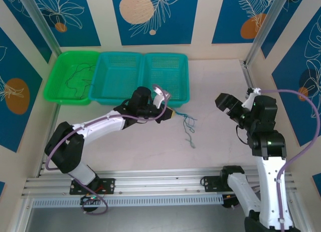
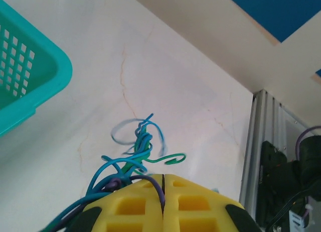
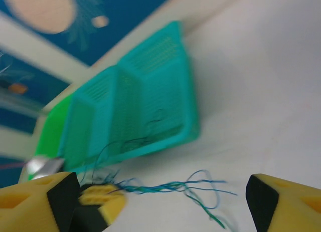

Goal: Untangle the cables

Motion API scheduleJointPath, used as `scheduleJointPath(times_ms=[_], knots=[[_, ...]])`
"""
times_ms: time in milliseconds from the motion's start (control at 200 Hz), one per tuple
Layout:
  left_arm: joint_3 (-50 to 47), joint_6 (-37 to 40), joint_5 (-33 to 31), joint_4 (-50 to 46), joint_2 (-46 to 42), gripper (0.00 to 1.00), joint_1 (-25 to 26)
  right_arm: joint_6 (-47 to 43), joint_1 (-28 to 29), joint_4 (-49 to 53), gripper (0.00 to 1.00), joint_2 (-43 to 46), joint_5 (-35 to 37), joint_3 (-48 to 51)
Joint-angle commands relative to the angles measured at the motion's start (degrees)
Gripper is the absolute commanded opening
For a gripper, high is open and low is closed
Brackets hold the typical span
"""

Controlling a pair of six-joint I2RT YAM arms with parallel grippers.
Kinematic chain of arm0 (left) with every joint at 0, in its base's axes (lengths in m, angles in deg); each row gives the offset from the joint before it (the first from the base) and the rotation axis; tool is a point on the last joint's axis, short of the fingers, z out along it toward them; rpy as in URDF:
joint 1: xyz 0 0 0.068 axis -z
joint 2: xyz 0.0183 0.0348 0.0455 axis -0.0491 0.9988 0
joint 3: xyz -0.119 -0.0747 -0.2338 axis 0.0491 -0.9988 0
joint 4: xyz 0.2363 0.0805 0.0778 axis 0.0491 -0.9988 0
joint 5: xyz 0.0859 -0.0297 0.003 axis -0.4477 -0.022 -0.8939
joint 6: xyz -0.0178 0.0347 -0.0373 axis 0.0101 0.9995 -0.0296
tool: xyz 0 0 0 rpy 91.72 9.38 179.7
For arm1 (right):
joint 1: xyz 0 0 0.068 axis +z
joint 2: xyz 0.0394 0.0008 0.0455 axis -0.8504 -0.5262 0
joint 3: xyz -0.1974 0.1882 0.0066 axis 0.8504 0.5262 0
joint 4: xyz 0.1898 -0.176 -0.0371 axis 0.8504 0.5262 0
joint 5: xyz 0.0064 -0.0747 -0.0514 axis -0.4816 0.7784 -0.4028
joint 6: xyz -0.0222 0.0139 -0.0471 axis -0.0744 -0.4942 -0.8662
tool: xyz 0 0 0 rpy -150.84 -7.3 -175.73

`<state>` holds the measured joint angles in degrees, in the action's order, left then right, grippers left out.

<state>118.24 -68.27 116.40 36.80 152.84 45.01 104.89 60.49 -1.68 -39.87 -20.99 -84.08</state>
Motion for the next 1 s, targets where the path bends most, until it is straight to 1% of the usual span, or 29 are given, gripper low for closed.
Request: scheduleJointPath(times_ms=[0,100,155,210,235,310,340,425,470,565,610,680,785,875,965,995], knots=[[-0.94,6.66,3.18,-1.48,-0.83,0.00,0.35,-9.28,9.57,-3.97,0.88,-5.70,-4.81,0.30],[-2.53,9.46,6.98,0.06,-3.13,0.00,0.42,-13.40,18.07,-8.05,0.87,-9.90,-4.85,3.96],[-3.74,11.56,9.73,0.82,-4.85,0.00,0.34,-15.35,21.01,-11.10,0.87,-11.94,-6.68,6.79],[-4.97,13.09,10.92,1.22,-6.65,0.00,0.39,-16.36,23.46,-13.62,0.85,-13.73,-6.14,9.69],[-5.46,13.69,10.87,1.15,-7.37,0.00,0.35,-16.52,23.97,-14.70,0.84,-14.19,-6.37,10.91],[-6.19,14.78,10.66,-0.21,-9.02,0.00,0.35,-16.34,24.04,-20.02,0.73,-13.45,-8.12,16.20],[-6.34,15.02,10.95,-0.75,-9.42,0.00,0.34,-16.14,24.00,-23.01,0.71,-12.23,-9.28,18.83],[-6.95,15.08,12.39,-0.84,-10.12,0.00,0.36,-16.56,24.53,-33.32,0.72,-8.18,-14.70,26.92],[-7.33,14.57,13.10,-0.20,-10.35,0.00,0.37,-16.63,25.23,-36.92,0.73,-6.83,-16.18,29.75],[-8.01,13.75,14.01,1.22,-10.94,0.00,0.35,-17.83,27.12,-39.37,0.75,-7.06,-17.78,31.73],[-8.23,13.30,14.28,1.93,-11.22,0.00,0.39,-18.31,27.83,-39.98,0.76,-8.53,-18.36,31.57],[-8.12,12.97,14.86,2.58,-11.81,0.00,0.39,-19.11,28.47,-41.33,0.75,-11.85,-19.04,31.15],[-7.55,12.69,15.50,2.62,-12.67,0.00,0.38,-18.91,28.70,-45.21,0.67,-16.37,-19.14,30.73],[-7.70,12.48,15.51,2.96,-13.65,0.00,0.50,-18.95,28.79,-47.50,0.57,-18.98,-18.22,29.94],[-7.97,12.42,15.24,3.16,-14.48,0.00,0.46,-18.80,28.70,-47.96,0.42,-19.72,-15.93,29.65],[-8.04,12.39,15.25,3.08,-14.64,0.00,0.44,-18.49,28.66,-47.97,0.34,-19.57,-15.22,29.69]])
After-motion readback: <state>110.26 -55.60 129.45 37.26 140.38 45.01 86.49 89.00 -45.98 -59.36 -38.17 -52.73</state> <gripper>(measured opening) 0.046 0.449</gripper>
